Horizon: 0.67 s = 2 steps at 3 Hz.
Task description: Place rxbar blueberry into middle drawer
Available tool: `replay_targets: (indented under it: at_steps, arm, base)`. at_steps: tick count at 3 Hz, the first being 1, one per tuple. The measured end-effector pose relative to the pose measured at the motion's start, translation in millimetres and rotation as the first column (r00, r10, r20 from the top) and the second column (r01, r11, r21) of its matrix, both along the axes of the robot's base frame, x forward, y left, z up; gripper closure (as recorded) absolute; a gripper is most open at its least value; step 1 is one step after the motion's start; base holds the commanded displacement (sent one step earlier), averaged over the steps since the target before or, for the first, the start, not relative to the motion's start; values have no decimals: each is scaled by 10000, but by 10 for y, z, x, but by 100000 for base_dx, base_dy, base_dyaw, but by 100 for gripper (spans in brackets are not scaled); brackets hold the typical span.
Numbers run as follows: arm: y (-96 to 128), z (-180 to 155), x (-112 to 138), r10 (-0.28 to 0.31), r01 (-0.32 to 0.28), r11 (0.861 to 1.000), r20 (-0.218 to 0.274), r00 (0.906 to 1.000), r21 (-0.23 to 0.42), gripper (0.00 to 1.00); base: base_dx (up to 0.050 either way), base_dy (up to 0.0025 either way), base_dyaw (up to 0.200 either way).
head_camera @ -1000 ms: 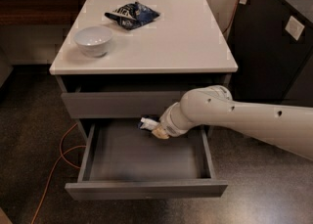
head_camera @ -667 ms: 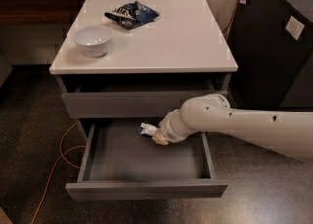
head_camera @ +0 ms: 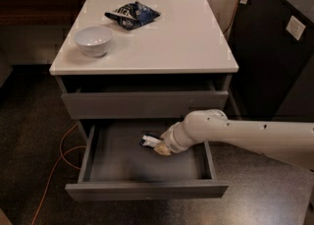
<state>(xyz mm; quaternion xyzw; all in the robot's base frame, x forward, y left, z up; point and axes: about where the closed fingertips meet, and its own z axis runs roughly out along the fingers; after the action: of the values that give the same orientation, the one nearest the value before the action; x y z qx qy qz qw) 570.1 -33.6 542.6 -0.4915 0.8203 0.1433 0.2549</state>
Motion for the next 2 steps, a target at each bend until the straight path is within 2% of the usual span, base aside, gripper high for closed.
replay_targets:
  at_steps: [1,2]
  arm:
    - [-51,-283,2,-213,208,9993,-168,9996,-298,77]
    - [-122,-561,-16,-401,369,9968,-444,9982,-712,46]
  base:
    - [0,0,0]
    - [0,0,0]
